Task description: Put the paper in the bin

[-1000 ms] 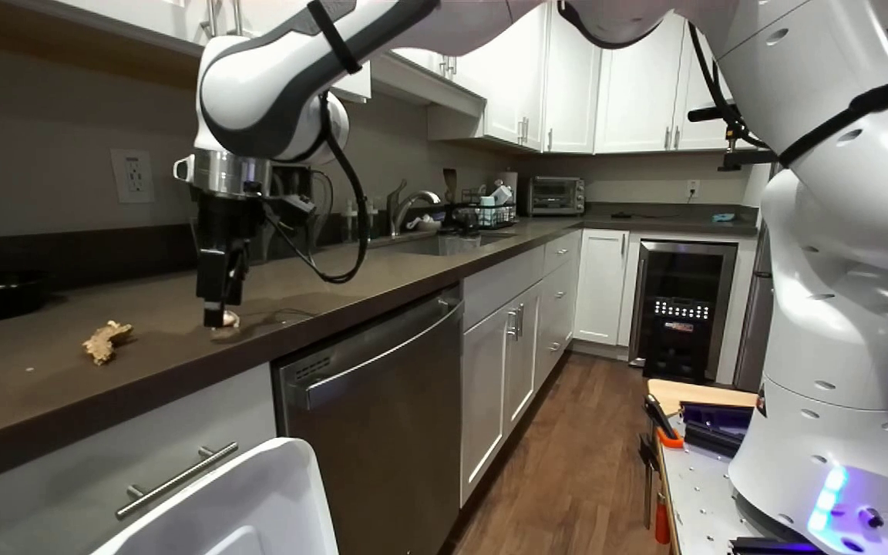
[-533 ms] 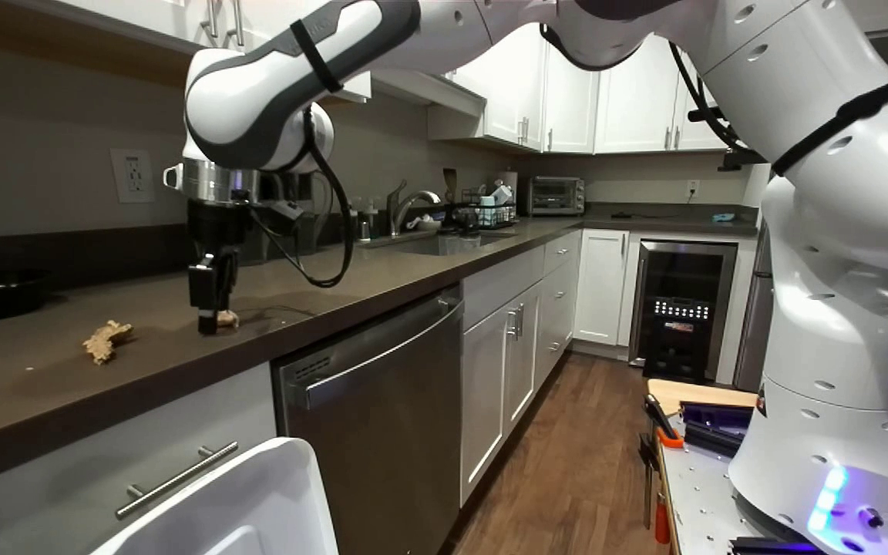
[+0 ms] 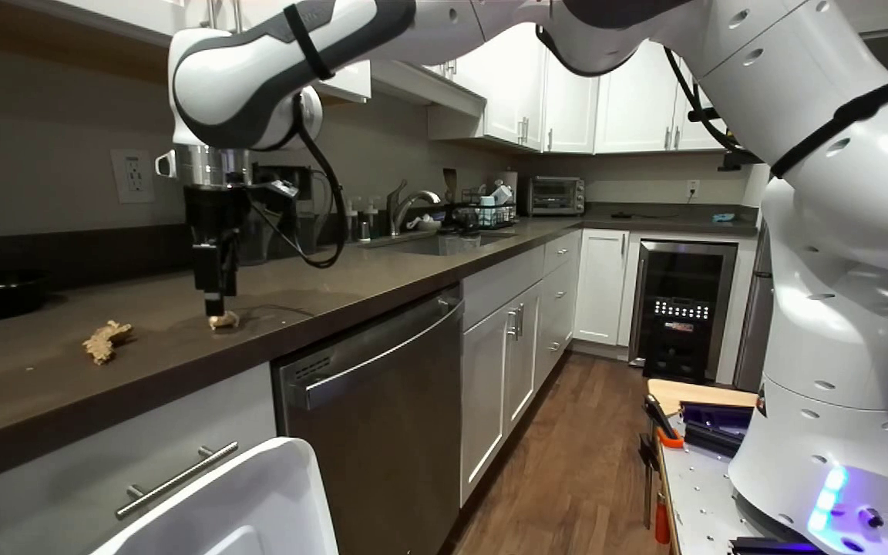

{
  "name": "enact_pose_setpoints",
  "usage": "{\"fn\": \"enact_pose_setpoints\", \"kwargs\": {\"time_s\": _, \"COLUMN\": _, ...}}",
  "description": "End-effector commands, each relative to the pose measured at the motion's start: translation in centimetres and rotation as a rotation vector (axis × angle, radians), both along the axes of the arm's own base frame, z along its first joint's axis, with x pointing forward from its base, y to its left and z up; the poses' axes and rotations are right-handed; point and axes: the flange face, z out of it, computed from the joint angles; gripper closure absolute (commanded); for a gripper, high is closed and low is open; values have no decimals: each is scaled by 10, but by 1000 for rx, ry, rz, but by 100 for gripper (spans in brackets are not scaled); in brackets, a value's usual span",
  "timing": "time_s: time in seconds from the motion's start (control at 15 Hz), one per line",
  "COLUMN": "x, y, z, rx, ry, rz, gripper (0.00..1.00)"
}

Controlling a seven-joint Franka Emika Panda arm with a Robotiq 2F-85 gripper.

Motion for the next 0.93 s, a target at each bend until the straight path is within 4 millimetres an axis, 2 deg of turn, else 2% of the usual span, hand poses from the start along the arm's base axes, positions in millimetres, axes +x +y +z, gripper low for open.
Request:
{"fn": "enact_pose_setpoints", "kwargs": {"time_s": 0.0, "x": 4, "y": -2, "z": 3, "rx": -28, "ry": 21, "rz": 10, "gripper": 22}}
{"fn": "enact_pose_setpoints", "kwargs": {"time_s": 0.07, "x": 4, "y": -2, "z": 2, "rx": -29, "ry": 23, "rz": 11, "gripper": 34}}
{"fn": "enact_pose_setpoints", "kwargs": {"time_s": 0.2, "x": 4, "y": -2, "z": -3, "rx": -24, "ry": 29, "rz": 6, "gripper": 39}}
{"fn": "enact_pose_setpoints", "kwargs": {"time_s": 0.33, "x": 3, "y": -3, "z": -8, "rx": -22, "ry": 35, "rz": 5, "gripper": 35}}
{"fn": "enact_pose_setpoints", "kwargs": {"time_s": 0.4, "x": 3, "y": -3, "z": -10, "rx": -20, "ry": 40, "rz": 4, "gripper": 39}}
{"fn": "enact_pose_setpoints", "kwargs": {"time_s": 0.47, "x": 3, "y": -3, "z": -12, "rx": -19, "ry": 44, "rz": 4, "gripper": 47}}
{"fn": "enact_pose_setpoints", "kwargs": {"time_s": 0.53, "x": 3, "y": -3, "z": -14, "rx": -19, "ry": 46, "rz": 3, "gripper": 63}}
{"fn": "enact_pose_setpoints", "kwargs": {"time_s": 0.73, "x": 3, "y": -3, "z": -15, "rx": -15, "ry": 50, "rz": -3, "gripper": 83}}
{"fn": "enact_pose_setpoints", "kwargs": {"time_s": 0.87, "x": 1, "y": -1, "z": -10, "rx": -9, "ry": 47, "rz": -7, "gripper": 93}}
